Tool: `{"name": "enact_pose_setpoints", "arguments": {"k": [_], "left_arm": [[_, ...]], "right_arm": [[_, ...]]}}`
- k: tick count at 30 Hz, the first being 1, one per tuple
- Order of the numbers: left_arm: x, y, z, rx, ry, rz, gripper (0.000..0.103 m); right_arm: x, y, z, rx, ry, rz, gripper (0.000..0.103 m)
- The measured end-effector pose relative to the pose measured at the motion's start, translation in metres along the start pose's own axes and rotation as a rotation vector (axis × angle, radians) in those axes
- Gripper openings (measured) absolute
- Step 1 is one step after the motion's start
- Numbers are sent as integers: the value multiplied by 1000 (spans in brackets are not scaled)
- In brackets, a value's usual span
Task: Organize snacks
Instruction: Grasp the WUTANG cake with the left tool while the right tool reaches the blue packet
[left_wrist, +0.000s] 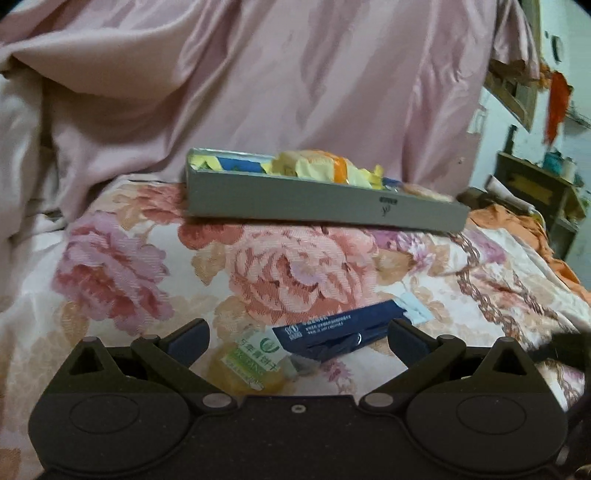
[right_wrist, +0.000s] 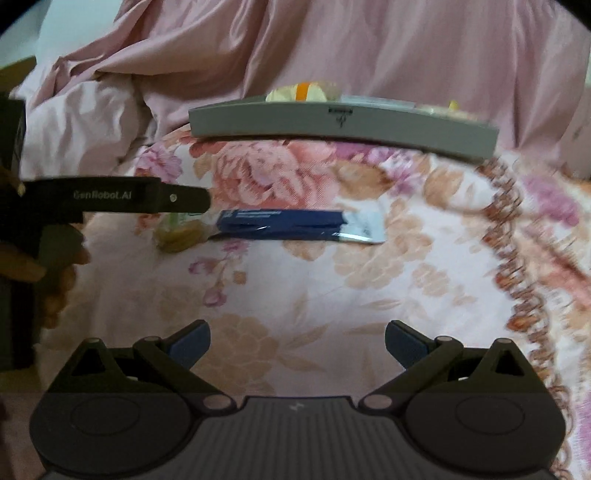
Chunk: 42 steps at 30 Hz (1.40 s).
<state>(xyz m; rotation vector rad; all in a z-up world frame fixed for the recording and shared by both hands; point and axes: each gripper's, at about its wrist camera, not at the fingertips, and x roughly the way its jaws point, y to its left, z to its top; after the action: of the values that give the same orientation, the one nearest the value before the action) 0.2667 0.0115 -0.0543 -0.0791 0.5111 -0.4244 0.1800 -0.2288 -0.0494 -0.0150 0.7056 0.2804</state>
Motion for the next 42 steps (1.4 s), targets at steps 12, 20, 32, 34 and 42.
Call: {"name": "enact_pose_setpoints", "arguments": {"k": [12, 20, 32, 34, 42], "left_arm": [[16, 36, -9, -193, -10, -51, 102], [23, 43, -15, -232, 9, -86, 102], [25, 38, -18, -200, 28, -141, 102], [26, 37, -18, -193, 31, -140, 102], [31, 33, -20, -163, 51, -114, 102]], "right_arm": [[51, -4, 67, -422, -17, 156, 103], [96, 2, 84, -547, 27, 255, 103], [107, -4, 84, -546, 155, 309, 102], [101, -6, 78, -547, 173, 317, 100], [78, -20, 54, -437, 124, 308, 99]]}}
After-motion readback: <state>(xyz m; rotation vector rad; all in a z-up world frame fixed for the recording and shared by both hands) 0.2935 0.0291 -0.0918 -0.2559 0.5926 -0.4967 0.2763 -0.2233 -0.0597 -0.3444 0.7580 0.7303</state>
